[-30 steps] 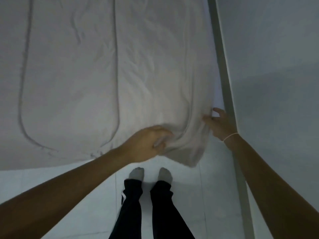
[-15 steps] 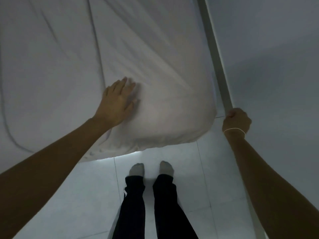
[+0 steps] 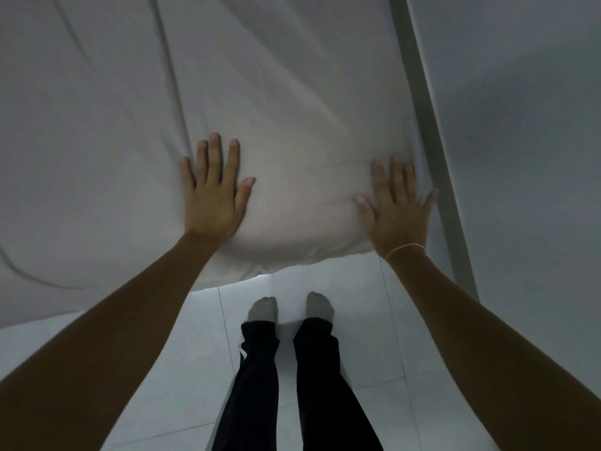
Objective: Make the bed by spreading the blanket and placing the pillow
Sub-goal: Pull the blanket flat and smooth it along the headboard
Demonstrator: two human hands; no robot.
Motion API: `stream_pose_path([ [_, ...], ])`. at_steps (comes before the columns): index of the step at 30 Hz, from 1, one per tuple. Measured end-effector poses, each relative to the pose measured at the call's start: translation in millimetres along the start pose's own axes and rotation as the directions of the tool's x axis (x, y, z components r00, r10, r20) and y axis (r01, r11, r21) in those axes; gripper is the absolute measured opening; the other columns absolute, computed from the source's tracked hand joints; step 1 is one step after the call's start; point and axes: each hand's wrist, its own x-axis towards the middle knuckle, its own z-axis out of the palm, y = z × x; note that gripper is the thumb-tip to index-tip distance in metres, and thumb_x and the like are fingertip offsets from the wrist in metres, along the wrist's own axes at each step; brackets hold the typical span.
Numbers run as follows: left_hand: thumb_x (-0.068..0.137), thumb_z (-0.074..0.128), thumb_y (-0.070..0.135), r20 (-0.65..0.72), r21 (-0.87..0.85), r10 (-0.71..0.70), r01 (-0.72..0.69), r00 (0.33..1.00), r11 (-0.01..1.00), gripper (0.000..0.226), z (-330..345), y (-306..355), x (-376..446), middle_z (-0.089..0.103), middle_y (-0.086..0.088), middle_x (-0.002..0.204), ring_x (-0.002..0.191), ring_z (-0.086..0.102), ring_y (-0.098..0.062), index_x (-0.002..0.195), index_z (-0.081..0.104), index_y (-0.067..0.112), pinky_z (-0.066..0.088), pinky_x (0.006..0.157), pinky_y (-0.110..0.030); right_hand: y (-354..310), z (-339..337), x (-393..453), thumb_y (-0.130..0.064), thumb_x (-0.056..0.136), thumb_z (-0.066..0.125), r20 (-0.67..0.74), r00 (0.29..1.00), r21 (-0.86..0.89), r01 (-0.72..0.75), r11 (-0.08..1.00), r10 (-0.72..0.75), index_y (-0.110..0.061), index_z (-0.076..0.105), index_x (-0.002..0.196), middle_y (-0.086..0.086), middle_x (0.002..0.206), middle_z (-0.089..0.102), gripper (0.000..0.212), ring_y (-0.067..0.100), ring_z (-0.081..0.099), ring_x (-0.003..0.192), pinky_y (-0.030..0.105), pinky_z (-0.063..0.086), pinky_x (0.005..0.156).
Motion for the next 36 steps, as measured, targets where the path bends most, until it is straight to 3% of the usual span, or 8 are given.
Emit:
stream_pose_path([
  [3,0.099,0.012,0.051,0.009,-0.025,-0.035,0.035,0.999,0.999,0.063,4.0,3.4,-14.6,0.012,-0.016,0.159,0.147,0.011,-0.035,0.152,0.010,0.017,0.013,0.118,-0.054,31.7,8.9,-17.7,-0.069,0.092,0.010,0.076,0.960,0.103,-0.277,0.955,0.270,-0.035,-0.001,0.151,0.012,0.160,0.012,0.069,0.037,0.017,0.145,0.068,0.010,0.110],
  [5,0.098,0.013,0.051,0.029,-0.037,-0.040,0.041,0.999,0.998,0.065,5.2,6.6,-24.6,0.012,-0.017,0.159,0.146,0.011,-0.036,0.152,0.011,0.014,0.012,0.118,-0.054,48.6,11.1,-37.0,-0.070,0.088,0.003,0.136,0.931,0.071,-0.351,0.934,0.340,-0.032,0.002,0.151,0.011,0.160,0.011,0.073,0.037,0.016,0.146,0.067,0.012,0.112],
  [8,0.095,0.009,0.054,0.102,-0.025,-0.040,0.043,0.994,0.999,0.070,2.0,10.6,-33.4,0.009,-0.017,0.159,0.146,0.010,-0.038,0.152,0.009,0.013,0.012,0.118,-0.055,58.2,8.2,-59.1,-0.067,0.090,0.007,0.177,0.940,-0.021,-0.294,0.956,0.293,-0.033,-0.005,0.150,0.010,0.161,0.008,0.070,0.036,0.016,0.146,0.065,0.011,0.113],
  [13,0.082,-0.011,0.069,0.273,-0.018,0.005,0.000,0.962,1.000,0.086,-34.7,15.9,-51.0,-0.002,-0.015,0.160,0.147,0.000,-0.035,0.151,-0.004,0.019,0.002,0.118,-0.052,27.9,-34.9,-71.2,-0.060,0.093,0.017,0.200,0.950,-0.014,-0.240,0.971,0.238,-0.032,-0.007,0.151,0.009,0.161,0.003,0.068,0.033,0.008,0.147,0.060,0.007,0.116],
  [15,0.086,-0.005,0.066,0.275,-0.052,0.023,-0.009,0.961,0.999,0.080,-66.7,23.1,-54.3,-0.004,-0.013,0.160,0.148,-0.002,-0.033,0.151,-0.004,0.019,0.002,0.118,-0.054,8.7,-72.9,-69.9,-0.056,0.095,0.020,0.205,0.961,0.003,-0.192,0.981,0.187,-0.031,-0.007,0.151,0.008,0.161,0.001,0.067,0.033,0.005,0.148,0.059,0.007,0.117],
  [21,0.100,0.032,0.037,0.146,-0.188,0.025,0.003,0.989,0.982,0.052,-190.4,60.6,-62.3,0.012,-0.009,0.160,0.147,0.011,-0.026,0.148,0.023,0.021,0.005,0.118,-0.056,-39.2,-210.5,-75.6,-0.055,0.096,0.027,0.087,0.984,0.058,-0.160,0.985,0.155,-0.031,0.002,0.152,0.005,0.161,0.006,0.066,0.030,0.009,0.148,0.054,0.013,0.117],
  [28,0.099,0.039,0.028,-0.068,-0.427,-0.046,0.012,0.997,0.904,0.045,-311.9,89.4,-57.7,0.023,-0.010,0.157,0.145,0.022,-0.024,0.143,0.035,0.019,0.008,0.119,-0.052,-52.4,-322.6,-86.0,-0.051,0.097,0.030,-0.016,0.988,0.117,-0.151,0.982,0.154,-0.030,0.008,0.152,0.001,0.162,0.004,0.062,0.028,0.005,0.148,0.055,0.010,0.116],
  [36,0.100,0.037,0.028,-0.161,-0.426,-0.005,-0.065,0.987,0.903,0.045,-380.1,146.9,-12.0,0.018,-0.008,0.158,0.145,0.019,-0.020,0.144,0.034,0.020,0.005,0.120,-0.047,-10.5,-373.4,-40.5,-0.053,0.096,0.031,-0.092,0.990,0.251,-0.082,0.964,0.108,-0.031,0.009,0.152,0.000,0.162,0.003,0.064,0.027,0.002,0.149,0.054,0.005,0.117],
])
